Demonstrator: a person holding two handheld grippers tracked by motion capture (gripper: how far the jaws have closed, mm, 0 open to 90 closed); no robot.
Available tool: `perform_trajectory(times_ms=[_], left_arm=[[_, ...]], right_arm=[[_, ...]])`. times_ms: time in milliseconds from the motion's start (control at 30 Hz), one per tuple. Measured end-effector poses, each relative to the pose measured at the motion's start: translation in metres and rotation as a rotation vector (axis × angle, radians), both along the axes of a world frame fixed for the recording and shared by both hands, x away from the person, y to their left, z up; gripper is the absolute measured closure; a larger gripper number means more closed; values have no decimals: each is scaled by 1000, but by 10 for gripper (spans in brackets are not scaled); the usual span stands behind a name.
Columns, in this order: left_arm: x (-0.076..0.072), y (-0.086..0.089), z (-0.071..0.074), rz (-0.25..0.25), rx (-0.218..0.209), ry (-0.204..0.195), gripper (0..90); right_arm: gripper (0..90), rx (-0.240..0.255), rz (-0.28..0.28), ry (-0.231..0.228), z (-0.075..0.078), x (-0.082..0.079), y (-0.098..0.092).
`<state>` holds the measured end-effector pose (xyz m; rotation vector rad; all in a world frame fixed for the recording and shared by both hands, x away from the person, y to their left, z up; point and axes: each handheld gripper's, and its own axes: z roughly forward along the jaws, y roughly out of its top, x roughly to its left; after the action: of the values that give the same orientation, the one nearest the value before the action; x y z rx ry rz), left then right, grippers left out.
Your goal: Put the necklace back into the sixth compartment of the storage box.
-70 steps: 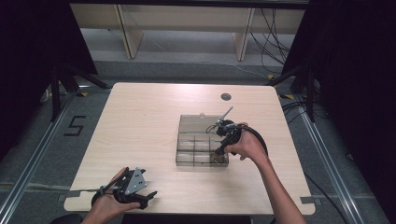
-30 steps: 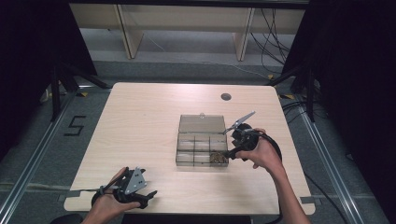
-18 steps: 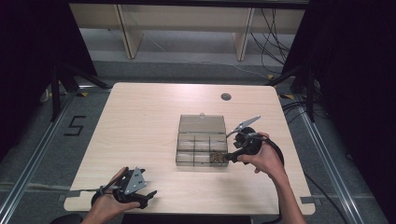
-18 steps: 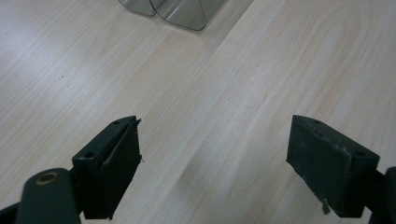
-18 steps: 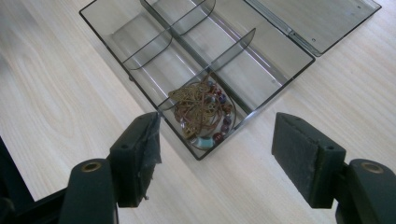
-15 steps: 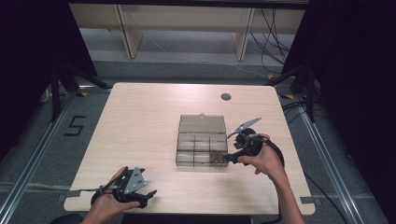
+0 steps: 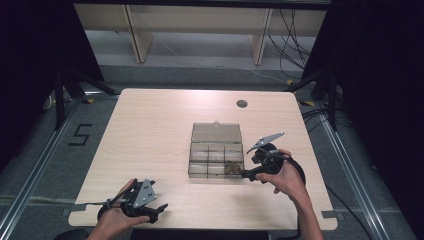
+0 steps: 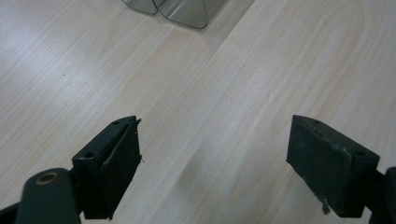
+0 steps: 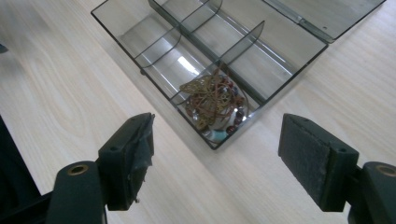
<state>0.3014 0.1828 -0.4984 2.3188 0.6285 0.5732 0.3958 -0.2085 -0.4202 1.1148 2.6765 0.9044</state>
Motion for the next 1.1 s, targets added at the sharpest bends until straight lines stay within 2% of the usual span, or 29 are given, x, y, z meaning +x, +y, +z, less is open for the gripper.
perform_trajectory(times_ms=[67, 100, 133, 167, 200, 267, 300, 367, 467, 500, 533, 600, 633, 700, 767, 900, 933, 967, 1000, 1033, 1067, 1100], left_arm=[[0, 1, 1, -4, 9, -1, 170], [0, 1, 1, -6, 1, 1, 170], [0, 1, 1, -6, 1, 1, 170], [0, 1, 1, -4, 2, 2, 170], [0, 1, 1, -5, 2, 3, 170], [0, 1, 1, -4, 13, -3, 170], [0, 1, 1, -5, 13, -1, 170], [0, 1, 1, -4, 3, 2, 170], [0, 1, 1, -4, 2, 1, 170], [0, 1, 1, -4, 3, 1, 170], [0, 1, 1, -3, 14, -3, 170], [0, 0, 1, -6, 9, -2, 170], [0, 0, 1, -9, 7, 1, 170], [-1, 0, 0, -9, -1, 3, 170], [-1, 0, 1, -9, -1, 2, 170], [-1, 0, 1, -9, -1, 2, 170], [0, 0, 1, -8, 3, 1, 170], [0, 0, 1, -10, 11, -1, 170], [0, 0, 0, -10, 13, -1, 170], [0, 0, 0, -10, 15, -3, 170], [0, -1, 0, -15, -5, 3, 170], [0, 0, 1, -17, 11, 3, 170]], right_arm=[[253, 10, -18, -2, 0, -3, 0], [250, 15, -23, -1, 0, -4, 0], [248, 38, -30, -8, -2, -4, 1], [246, 40, -21, -14, -2, -4, -1], [242, 31, -49, -3, -1, -6, -1], [239, 31, -46, -14, -1, -6, -3], [239, 48, -57, 8, -1, -8, -2], [237, 51, -33, -22, -2, -7, -4], [237, 53, -26, -33, -3, -9, -5], [233, 72, -32, -35, -5, -9, -4], [232, 52, -28, -33, -4, -10, -4], [232, 78, -45, -24, -6, -13, -2], [232, 62, -15, -33, -5, -13, -4], [230, 77, -23, -43, -7, -14, -3], [229, 63, -24, -33, -7, -15, -4], [227, 45, -28, -42, -8, -15, -5], [227, 40, -20, -60, -10, -14, -6], [227, 54, -34, -66, -11, -15, -5], [227, 38, -52, -25, -9, -18, -5], [227, 48, -29, -44, -10, -17, -6], [227, 48, -29, -44, -10, -17, -6], [227, 64, -36, -54, -11, -18, -6]])
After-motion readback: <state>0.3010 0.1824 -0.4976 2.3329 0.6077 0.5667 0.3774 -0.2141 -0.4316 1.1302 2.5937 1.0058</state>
